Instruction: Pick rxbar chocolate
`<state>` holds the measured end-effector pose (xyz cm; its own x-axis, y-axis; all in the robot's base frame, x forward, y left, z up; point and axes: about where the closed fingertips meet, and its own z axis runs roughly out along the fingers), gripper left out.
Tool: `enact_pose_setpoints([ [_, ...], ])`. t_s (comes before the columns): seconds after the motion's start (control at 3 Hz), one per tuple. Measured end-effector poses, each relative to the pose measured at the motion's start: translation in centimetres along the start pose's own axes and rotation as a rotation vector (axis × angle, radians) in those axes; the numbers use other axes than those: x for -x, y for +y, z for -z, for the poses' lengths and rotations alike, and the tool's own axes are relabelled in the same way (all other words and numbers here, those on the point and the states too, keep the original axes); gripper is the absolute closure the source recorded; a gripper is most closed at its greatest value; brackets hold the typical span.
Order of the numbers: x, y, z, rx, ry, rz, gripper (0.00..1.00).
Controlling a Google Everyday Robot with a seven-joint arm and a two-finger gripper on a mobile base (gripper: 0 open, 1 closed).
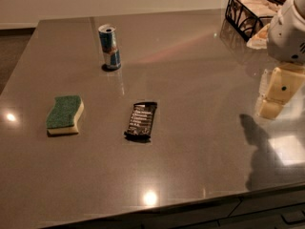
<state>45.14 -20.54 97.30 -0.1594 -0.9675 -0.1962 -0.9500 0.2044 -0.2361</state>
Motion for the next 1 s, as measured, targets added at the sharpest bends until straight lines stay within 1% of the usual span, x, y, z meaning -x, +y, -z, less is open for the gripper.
enact_pose_setpoints([
  [0.33,1.7,-1.3,-1.6,0.032,-0.014,0.117,0.0],
  [0.67,3.9,-2.2,-3.4,0.062,-0.028,0.302,0.0],
  [1.0,6.7,-1.9,-5.2,0.093,-0.059,0.488,0.0],
])
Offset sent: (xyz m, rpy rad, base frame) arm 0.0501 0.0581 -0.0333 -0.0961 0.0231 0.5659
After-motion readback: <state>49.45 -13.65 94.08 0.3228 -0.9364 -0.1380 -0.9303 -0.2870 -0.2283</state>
